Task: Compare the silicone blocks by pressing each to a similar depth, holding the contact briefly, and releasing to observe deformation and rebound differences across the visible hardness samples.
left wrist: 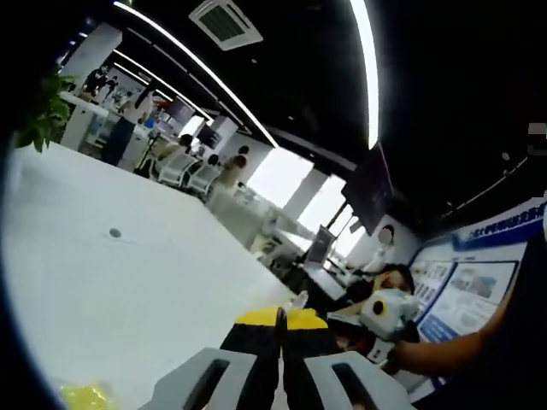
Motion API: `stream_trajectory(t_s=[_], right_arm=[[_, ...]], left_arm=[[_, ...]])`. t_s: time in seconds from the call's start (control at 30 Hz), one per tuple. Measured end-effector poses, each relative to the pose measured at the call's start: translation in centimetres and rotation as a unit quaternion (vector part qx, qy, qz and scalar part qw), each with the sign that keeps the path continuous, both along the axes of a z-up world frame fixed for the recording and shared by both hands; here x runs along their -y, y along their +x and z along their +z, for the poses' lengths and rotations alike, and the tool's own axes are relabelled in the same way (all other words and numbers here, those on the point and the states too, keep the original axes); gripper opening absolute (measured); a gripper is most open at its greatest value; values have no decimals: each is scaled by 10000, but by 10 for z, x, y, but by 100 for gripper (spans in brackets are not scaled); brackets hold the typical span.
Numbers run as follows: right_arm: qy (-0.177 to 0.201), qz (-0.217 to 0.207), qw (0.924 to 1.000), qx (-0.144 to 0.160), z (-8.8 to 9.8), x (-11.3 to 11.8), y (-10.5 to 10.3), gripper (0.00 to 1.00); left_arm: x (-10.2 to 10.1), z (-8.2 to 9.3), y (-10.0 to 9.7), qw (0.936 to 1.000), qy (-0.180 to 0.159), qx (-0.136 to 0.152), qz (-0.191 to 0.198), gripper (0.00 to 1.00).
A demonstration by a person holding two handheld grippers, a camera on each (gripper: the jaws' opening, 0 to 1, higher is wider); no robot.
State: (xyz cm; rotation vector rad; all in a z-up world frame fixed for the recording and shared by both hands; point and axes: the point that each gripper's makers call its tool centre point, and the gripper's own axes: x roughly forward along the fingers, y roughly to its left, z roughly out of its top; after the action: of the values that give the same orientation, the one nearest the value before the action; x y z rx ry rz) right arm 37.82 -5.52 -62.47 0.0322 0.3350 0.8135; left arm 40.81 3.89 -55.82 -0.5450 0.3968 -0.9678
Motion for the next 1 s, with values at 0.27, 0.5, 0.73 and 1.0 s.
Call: stream_trajectory(t_s=[0.27,0.5,0.73,1.0], right_arm=[[-111,-108,9997,-183,-25,10,-11,96],[-116,-133,9996,-238,-29,13,-15,96],[-174,-193,9991,-325,-36,19,-18,96],[-214,-238,9983,-485,-48,24,-19,96]], left_arm=[[1,-20,1,9996,-108,-258,67,0],[7,-38,-4,9980,-283,-567,45,0],[13,-59,-5,9970,-189,-746,56,0],[19,-75,-5,9932,-383,-1097,3,0]])
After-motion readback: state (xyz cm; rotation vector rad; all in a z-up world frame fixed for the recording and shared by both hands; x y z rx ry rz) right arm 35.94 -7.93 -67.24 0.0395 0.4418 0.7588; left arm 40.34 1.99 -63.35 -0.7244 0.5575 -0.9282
